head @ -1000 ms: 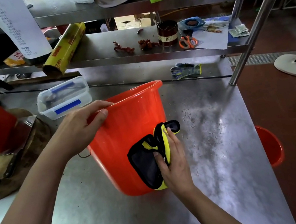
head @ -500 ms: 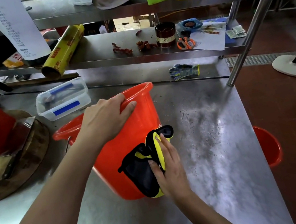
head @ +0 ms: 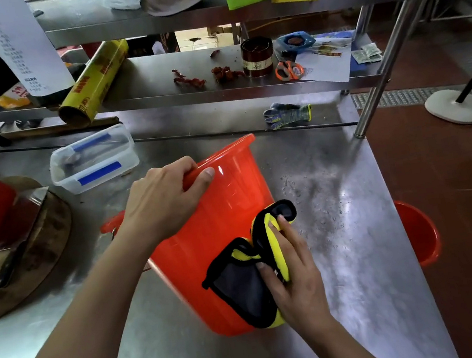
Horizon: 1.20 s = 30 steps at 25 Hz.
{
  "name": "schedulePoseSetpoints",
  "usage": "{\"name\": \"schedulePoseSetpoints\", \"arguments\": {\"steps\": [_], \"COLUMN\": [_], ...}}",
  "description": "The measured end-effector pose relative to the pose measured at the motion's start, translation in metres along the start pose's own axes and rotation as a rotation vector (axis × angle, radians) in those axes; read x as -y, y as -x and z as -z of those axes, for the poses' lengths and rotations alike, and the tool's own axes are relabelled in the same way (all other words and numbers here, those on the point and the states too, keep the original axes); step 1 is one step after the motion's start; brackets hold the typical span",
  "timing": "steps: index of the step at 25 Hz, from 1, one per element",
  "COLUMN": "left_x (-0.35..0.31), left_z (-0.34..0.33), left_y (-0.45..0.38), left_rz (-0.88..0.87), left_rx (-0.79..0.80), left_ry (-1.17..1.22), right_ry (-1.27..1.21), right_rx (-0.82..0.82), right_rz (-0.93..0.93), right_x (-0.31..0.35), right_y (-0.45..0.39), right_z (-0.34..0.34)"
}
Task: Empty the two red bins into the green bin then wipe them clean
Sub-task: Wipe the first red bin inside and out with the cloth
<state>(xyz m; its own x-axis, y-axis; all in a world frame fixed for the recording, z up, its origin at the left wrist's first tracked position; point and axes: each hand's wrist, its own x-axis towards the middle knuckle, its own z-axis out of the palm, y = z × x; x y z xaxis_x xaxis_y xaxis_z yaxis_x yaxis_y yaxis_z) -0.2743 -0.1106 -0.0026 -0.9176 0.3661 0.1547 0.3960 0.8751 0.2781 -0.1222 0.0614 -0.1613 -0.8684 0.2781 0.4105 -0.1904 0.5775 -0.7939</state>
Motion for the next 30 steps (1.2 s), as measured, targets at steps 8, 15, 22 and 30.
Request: {"name": "schedulePoseSetpoints", "arguments": {"steps": [8,15,22,30], "left_x": [0.000,-0.004,-0.006,0.002], "left_z": [-0.002,-0.021,-0.027,-0.016], "left_y": [-0.005,-0.010,0.009,0.004], "left_rz": [-0.056,-0.299,-0.081,-0.132], "left_rx": [-0.018,-0.292,-0.080,-0.049], "left_ry": [0.009,-0.203,-0.270,-0.125], "right_ry": [0.084,0.162,0.194,0.196], "right_rx": [0.002,0.029,0.049,0.079], "right_rz": [0.078,0.038,0.024,0.111], "right_x": [-0.011,-0.009,-0.005,0.016], "right_y": [0.009,0.005,-0.007,-0.050], "right_z": [-0.012,-0.015,-0.018,-0.031]}}
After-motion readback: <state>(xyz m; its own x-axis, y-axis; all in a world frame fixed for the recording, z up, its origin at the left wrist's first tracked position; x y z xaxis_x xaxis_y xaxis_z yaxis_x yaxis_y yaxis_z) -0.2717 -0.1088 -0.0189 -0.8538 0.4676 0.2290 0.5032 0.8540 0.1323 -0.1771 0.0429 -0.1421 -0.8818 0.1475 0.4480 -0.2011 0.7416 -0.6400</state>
